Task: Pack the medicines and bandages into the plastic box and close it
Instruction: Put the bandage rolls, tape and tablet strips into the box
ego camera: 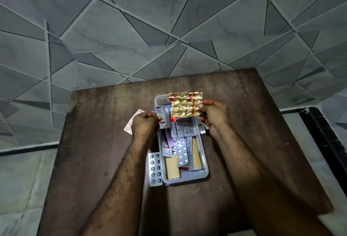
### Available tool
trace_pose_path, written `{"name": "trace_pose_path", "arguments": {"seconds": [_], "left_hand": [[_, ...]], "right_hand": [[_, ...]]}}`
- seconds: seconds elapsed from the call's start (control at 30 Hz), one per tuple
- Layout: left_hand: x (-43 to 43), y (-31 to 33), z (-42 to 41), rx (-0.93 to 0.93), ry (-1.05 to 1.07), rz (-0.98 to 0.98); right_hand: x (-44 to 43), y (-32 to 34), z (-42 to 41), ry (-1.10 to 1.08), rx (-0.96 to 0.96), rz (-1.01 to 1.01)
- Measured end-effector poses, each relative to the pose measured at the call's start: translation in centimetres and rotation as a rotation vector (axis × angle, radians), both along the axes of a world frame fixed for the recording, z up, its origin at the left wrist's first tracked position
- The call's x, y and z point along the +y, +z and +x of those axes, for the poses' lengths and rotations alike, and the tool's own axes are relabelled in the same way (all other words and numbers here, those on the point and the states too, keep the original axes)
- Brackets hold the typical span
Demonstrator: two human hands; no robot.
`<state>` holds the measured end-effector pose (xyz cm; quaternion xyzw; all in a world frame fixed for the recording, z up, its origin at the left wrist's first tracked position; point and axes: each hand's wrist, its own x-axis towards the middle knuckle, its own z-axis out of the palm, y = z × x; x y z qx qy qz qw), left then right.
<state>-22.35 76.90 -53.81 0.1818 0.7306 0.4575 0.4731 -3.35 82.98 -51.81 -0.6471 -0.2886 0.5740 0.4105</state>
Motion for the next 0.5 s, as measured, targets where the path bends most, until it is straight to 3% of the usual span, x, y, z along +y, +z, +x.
{"name": "trace_pose_path", "arguments": {"seconds": [0.33,0.5], "left_hand": [[0.9,-1.8,0.3,0.099,-0.011,-0.109],[1.4,-3.1,0.0,0.185,-0.073,-0.070]], "right_hand": [[0.3,-1.0,-2.4,0.050,-0.031,-0.077],[0.8,-2.0,-2.6,0.185,-0.271,0.000]]}}
